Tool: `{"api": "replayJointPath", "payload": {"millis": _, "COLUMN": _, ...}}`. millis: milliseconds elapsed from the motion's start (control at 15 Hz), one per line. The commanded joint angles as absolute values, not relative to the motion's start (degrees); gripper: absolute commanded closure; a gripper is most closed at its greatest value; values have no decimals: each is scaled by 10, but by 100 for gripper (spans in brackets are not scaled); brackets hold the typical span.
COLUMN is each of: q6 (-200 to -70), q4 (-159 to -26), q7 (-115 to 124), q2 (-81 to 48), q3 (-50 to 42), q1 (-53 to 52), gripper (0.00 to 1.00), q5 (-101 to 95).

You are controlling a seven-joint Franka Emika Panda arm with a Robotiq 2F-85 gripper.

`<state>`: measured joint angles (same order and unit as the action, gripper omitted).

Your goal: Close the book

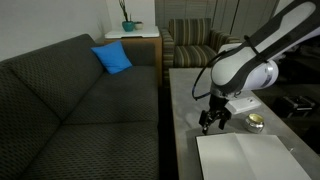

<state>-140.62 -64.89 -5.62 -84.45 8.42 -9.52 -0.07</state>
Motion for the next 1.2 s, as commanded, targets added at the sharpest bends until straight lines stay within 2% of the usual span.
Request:
{"api": "replayJointPath", "payload": {"millis": 0, "q6": -1386, "q4": -631, "q7": 68, "q2": -845, "q3": 39, "q1": -133, "gripper": 0, "q5": 13}}
{"api": "replayJointPath", "payload": {"millis": 400, "q6": -1261, "q4": -594, "q7": 288, "q2": -844, "q3": -32, "q1": -217, "gripper": 0, "q5": -1}}
{"api": "replayJointPath", "payload": {"millis": 667, "q6": -1159, "q4": -577, "q7": 357, "q2": -844, "q3": -38, "q1": -233, "gripper": 0, "q5": -3}}
{"api": "replayJointPath", "payload": {"millis": 1133, "q6": -1139, "q4": -572, "q7": 386, "q2": -844, "q3": -42, "q1": -236, "gripper": 0, "q5": -39}}
